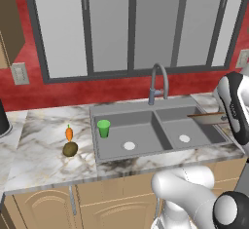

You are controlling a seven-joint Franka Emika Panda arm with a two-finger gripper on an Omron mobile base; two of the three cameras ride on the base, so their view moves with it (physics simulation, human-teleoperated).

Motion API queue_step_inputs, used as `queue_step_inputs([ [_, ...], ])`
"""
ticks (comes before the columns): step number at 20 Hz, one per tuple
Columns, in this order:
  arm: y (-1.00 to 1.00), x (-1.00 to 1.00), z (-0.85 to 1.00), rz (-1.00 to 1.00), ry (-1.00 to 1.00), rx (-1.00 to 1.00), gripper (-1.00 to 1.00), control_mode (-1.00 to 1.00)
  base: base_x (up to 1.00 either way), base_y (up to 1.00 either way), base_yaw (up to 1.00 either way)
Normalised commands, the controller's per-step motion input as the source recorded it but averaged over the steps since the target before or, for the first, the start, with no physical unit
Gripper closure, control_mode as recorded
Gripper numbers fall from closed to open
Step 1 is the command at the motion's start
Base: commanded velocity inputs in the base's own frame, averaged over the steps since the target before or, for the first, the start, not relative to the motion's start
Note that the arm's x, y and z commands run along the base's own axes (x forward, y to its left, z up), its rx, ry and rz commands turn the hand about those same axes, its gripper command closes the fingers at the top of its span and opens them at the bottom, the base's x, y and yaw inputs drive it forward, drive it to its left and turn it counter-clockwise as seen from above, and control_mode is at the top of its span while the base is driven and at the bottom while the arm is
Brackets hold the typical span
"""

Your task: Remove the potato and carrot from the sink. Then move the bowl and cup from the counter to the sink for washing.

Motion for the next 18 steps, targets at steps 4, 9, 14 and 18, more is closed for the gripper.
queue_step_inputs([
  [4, 0.36, -0.05, 0.02, 0.05, 0.02, 0.0, 1.0, -1.0, 0.0, 0.0, 0.0],
  [9, 0.38, 0.0, 0.04, 0.05, 0.03, 0.0, 1.0, -1.0, 0.0, 0.0, 0.0],
  [14, 0.41, 0.0, 0.05, 0.07, 0.04, 0.01, 1.0, -1.0, 0.0, 0.0, 0.0],
  [18, 0.4, 0.0, 0.02, 0.08, 0.08, 0.02, 1.0, -1.0, 0.0, 0.0, 0.0],
])
